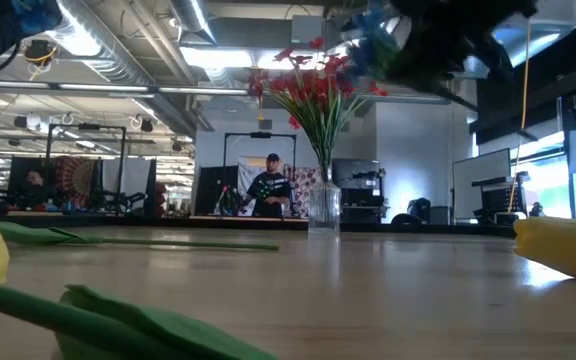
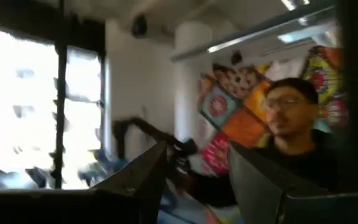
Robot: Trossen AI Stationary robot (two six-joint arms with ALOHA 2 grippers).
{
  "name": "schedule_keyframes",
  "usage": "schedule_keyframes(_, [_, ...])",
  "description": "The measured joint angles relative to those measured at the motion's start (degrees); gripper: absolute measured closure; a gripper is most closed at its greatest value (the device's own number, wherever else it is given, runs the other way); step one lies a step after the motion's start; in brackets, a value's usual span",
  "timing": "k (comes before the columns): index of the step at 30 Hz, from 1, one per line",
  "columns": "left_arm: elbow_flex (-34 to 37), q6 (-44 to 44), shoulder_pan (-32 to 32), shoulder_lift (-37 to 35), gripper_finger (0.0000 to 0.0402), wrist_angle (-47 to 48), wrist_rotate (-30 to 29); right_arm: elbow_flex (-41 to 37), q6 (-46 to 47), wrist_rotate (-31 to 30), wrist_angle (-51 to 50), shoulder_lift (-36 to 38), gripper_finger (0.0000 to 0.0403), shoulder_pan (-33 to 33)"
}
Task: Sort flowers into vase by color
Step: Put the blue flower into the yellow vase
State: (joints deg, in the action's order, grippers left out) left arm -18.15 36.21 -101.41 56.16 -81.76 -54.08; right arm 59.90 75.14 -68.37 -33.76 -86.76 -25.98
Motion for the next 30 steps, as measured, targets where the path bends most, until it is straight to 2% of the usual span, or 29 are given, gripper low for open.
schedule_keyframes(2, [0.0, 2.6, 6.1, 0.0, 0.0237, -1.0, 0.0, 0.0, -10.4, 0.6, 8.0, 0.0, 0.0385, -0.5])
schedule_keyframes(6, [0.0, 1.4, 23.9, -0.1, 0.0237, -1.4, -6.6, 0.0, -35.7, 6.5, 28.0, -0.3, 0.0393, 0.4])
schedule_keyframes(8, [-0.2, 0.9, 30.9, -0.2, 0.0237, -1.3, -4.8, 0.0, -48.1, 12.1, 38.5, -0.7, 0.0383, 1.5])
schedule_keyframes(10, [-2.3, 3.6, 34.1, -1.6, 0.0237, -0.5, -2.4, 0.0, -57.3, 21.4, 47.4, -0.8, 0.0374, 3.1])
schedule_keyframes(14, [-8.2, 11.9, 36.9, -6.8, 0.0237, 6.2, -5.4, 0.0, -66.1, 39.3, 60.3, -0.7, 0.0380, 6.7])
schedule_keyframes(16, [-10.6, 9.1, 40.8, -8.7, 0.0237, 12.5, -5.6, 0.0, -69.1, 44.9, 64.3, -0.7, 0.0390, 8.5])
schedule_keyframes(18, [-12.6, 1.8, 44.8, -10.9, 0.0237, 20.8, -4.6, 0.0, -71.3, 48.6, 68.2, -1.2, 0.0394, 10.4])
schedule_keyframes(20, [-14.5, -8.8, 48.2, -13.4, 0.0237, 33.3, -0.7, 0.1, -72.5, 51.7, 72.3, -2.5, 0.0393, 12.2])
schedule_keyframes(22, [-16.2, -21.4, 53.1, -14.7, 0.0237, 47.0, 7.6, 0.1, -72.6, 55.9, 77.4, -4.6, 0.0384, 13.7])
schedule_keyframes(24, [-17.5, -30.1, 59.3, -14.3, 0.0237, 55.4, 16.3, 0.1, -72.6, 59.5, 81.0, -6.4, 0.0377, 14.5])
schedule_keyframes(26, [-17.9, -33.8, 64.6, -14.0, 0.0237, 60.3, 22.0, 0.1, -72.6, 60.9, 84.8, -8.3, 0.0376, 14.8])
schedule_keyframes(30, [-18.8, -34.2, 76.2, -15.5, 0.0237, 66.4, 30.6, 0.9, -73.4, 62.2, 90.9, -10.6, 0.0391, 14.8])
